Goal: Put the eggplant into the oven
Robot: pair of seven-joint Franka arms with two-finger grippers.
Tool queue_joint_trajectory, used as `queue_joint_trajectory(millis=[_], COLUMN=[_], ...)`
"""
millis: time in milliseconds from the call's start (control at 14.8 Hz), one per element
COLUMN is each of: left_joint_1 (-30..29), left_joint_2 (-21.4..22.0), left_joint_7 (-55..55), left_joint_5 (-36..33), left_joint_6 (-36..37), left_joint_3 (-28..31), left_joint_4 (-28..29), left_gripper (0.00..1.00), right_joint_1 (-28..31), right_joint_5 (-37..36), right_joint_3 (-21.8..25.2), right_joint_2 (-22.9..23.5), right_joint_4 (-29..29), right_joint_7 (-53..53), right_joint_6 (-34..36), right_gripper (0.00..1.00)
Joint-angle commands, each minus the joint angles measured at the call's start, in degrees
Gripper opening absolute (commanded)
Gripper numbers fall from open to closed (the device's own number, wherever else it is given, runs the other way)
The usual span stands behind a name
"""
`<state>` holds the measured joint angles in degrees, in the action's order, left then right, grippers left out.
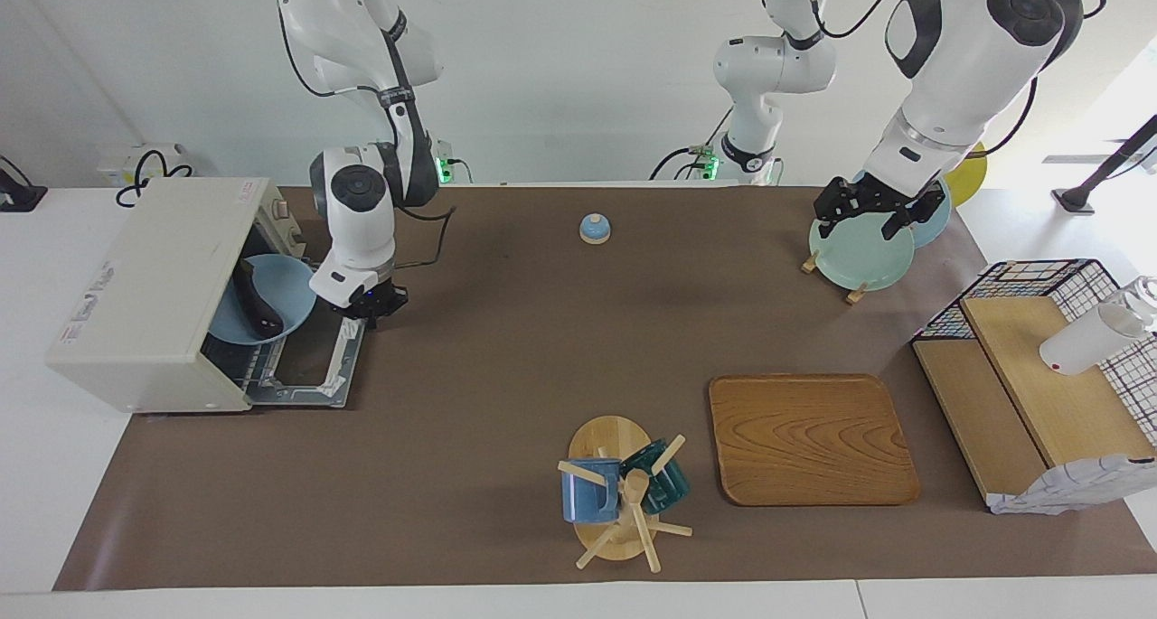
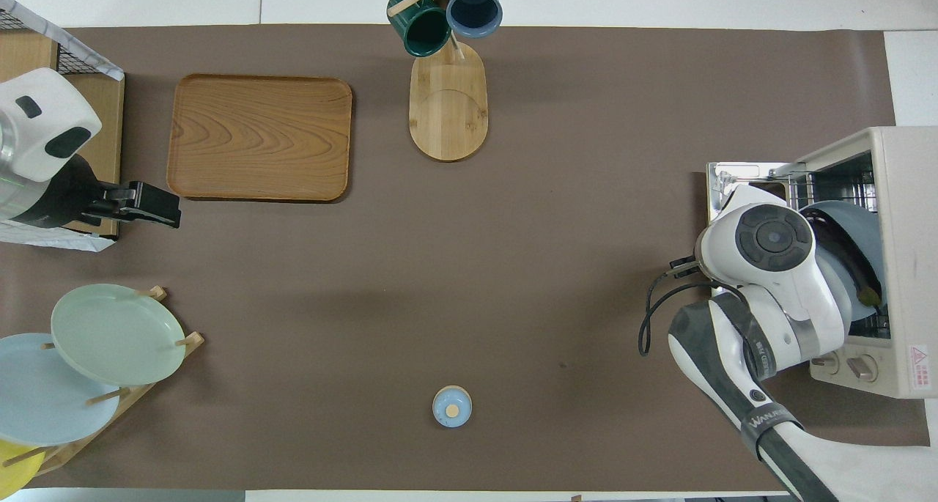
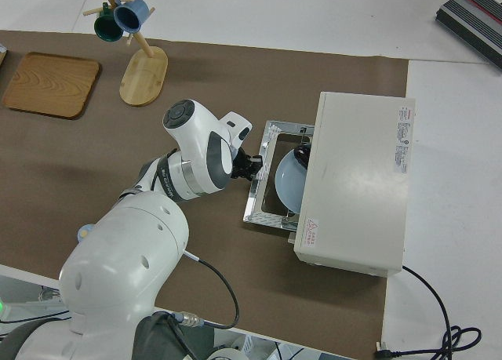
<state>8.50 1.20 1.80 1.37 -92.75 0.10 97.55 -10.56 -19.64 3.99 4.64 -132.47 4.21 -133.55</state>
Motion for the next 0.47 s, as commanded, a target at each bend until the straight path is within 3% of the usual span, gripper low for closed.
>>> queue_joint_trajectory(millis=[0, 203, 407], left_joint_1=[-0.7, -0.7, -0.7], left_joint_2=[1.2, 1.2, 1.2], left_joint_7=[-0.5, -0.5, -0.5], left_joint_5=[0.5, 0.5, 0.5], left_joint_6=[-0.9, -0.9, -0.9], left_joint_3=[-0.2, -0.2, -0.2], left_joint_4=[1.0, 1.0, 1.0], left_gripper=[1.00, 1.00, 1.00], right_joint_1=[2.0, 3.8, 7.2], right_joint_5=[-4.4, -3.7, -2.6], right_joint_3=[1.3, 1.5, 1.5], right_joint_2=[1.2, 1.1, 0.5], right_joint_4=[9.4, 16.2, 18.9], right_joint_7=[-5.8, -11.7, -17.4], right_joint_6=[8.4, 16.3, 19.0], right_gripper=[0.00, 0.00, 0.00])
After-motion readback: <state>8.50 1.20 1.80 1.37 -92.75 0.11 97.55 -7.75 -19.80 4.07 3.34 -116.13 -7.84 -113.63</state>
